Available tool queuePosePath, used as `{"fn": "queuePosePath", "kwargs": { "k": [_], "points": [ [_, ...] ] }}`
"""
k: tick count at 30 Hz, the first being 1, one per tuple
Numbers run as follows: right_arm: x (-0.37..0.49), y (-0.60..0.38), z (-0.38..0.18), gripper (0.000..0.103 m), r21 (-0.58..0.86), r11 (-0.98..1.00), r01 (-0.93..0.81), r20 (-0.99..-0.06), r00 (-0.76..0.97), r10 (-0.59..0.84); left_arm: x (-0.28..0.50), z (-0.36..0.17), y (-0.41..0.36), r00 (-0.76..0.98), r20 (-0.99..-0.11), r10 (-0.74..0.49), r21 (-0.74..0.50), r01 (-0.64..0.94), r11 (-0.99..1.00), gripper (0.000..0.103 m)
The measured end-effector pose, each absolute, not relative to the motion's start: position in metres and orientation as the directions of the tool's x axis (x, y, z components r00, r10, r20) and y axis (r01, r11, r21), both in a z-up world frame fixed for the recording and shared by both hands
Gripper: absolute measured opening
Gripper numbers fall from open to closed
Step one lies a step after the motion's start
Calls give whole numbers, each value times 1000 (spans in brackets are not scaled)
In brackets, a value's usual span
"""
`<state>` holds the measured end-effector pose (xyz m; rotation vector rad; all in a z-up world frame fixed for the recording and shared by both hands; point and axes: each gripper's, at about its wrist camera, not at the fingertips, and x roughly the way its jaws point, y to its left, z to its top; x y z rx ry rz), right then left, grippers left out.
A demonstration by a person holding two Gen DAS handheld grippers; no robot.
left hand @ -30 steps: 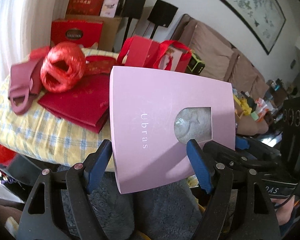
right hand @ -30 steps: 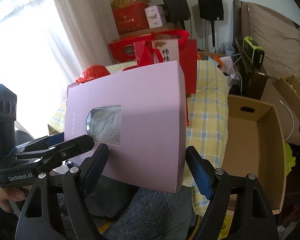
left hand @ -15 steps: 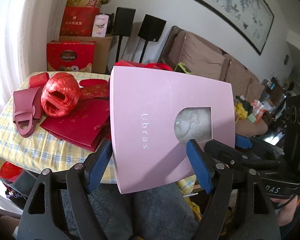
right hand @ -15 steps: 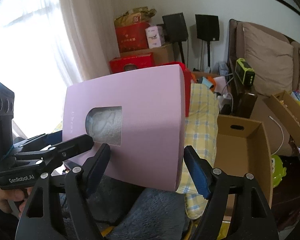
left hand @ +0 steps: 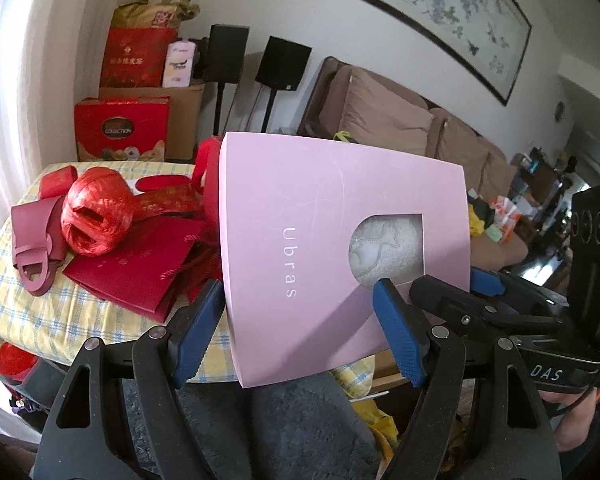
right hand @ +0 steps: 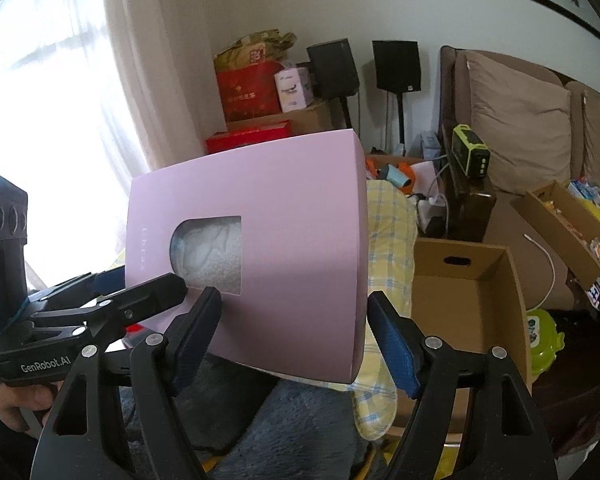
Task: Organize objects
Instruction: 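Carry the pink box with the left gripper toward the cardboard box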
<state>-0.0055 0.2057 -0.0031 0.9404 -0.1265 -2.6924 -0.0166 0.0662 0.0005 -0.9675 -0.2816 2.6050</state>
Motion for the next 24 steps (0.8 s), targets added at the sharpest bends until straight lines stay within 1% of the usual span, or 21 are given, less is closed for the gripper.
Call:
{"fn": "queuePosePath", "kwargs": {
  "k": [7, 13, 24],
  "points": [
    [3, 219, 5, 77, 163, -960, 228, -572, -771, -280, -15, 8, 84, -716, -573, 398, -264, -298, -917, 74],
    [9, 237, 16, 77, 145, -969, 199, -549, -799, -246, -16, 15, 101, -709, -563, 425, -267, -330, -905, 74],
    [16, 257, 25, 77, 158, -973, 171, -528, -818, -230, -15, 30, 116, -719, -536, 442, -252, -363, -897, 74]
  ]
}}
